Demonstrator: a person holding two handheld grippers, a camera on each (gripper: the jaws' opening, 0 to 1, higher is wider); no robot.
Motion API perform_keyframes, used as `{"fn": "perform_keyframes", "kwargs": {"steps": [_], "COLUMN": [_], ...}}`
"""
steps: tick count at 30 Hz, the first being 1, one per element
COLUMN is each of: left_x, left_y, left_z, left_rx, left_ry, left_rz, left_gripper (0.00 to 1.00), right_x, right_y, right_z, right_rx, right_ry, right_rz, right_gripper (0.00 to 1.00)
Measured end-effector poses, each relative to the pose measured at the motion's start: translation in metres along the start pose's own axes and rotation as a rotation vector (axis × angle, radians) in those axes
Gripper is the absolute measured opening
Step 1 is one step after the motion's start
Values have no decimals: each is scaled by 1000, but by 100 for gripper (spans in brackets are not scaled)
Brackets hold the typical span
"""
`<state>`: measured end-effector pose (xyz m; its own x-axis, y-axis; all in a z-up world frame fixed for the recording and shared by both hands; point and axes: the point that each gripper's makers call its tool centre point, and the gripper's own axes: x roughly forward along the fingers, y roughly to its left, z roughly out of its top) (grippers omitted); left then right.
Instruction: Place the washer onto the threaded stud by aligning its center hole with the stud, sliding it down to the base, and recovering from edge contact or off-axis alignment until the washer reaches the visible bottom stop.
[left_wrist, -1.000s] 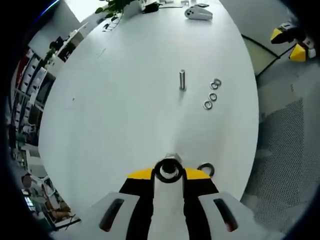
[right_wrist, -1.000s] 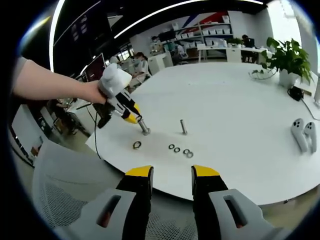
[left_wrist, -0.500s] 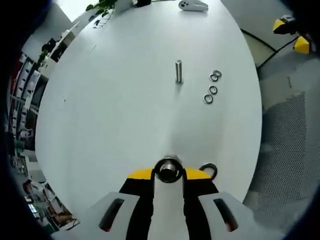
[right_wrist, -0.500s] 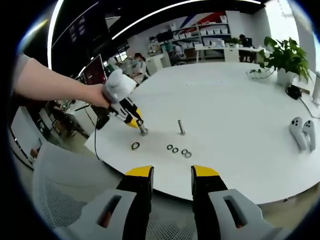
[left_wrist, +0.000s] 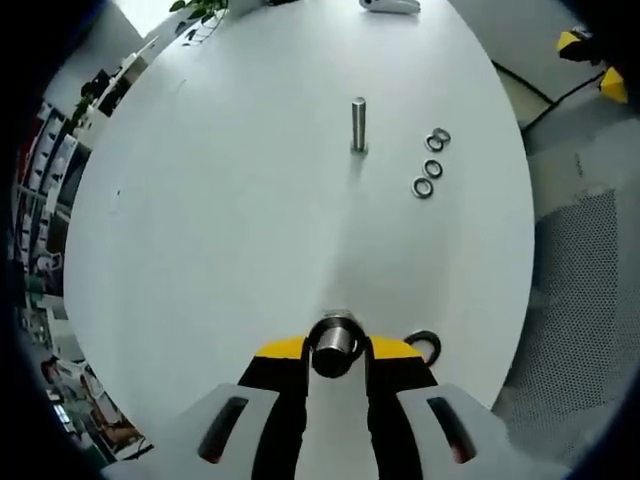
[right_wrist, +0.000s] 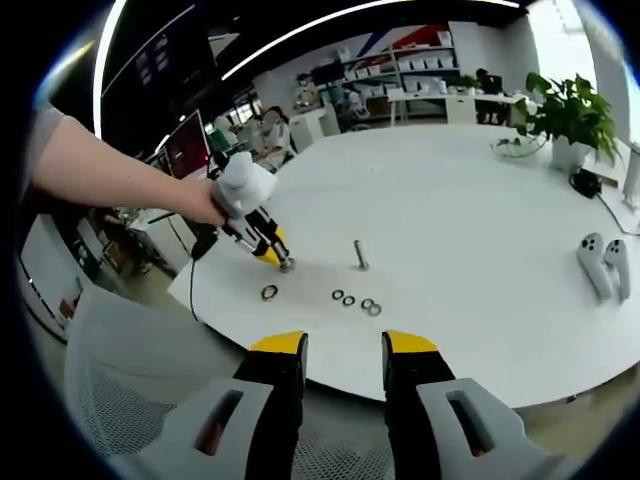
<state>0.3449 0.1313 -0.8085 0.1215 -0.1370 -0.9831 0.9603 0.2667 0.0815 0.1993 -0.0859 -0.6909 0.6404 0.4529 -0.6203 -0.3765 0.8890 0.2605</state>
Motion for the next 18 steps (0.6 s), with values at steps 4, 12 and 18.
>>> {"fn": "perform_keyframes", "kwargs": {"steps": [4,12,18], "left_x": [4,14,14], "left_y": [0,-1,-1], "left_z": [-1,-4,-4], "left_rx": [-2,-19,-12], "left_ry": [13,28,38], "left_rz": [1,-7,-10], "left_gripper": [19,19,20], "right_x": [0,0,0], "right_y": [1,0,-1], "right_z": [-1,0,0], "right_rx": [-3,0,0], "right_ry": [4,0,0], "right_rz": [1,-3,-4], "right_gripper": [32,32,31]}}
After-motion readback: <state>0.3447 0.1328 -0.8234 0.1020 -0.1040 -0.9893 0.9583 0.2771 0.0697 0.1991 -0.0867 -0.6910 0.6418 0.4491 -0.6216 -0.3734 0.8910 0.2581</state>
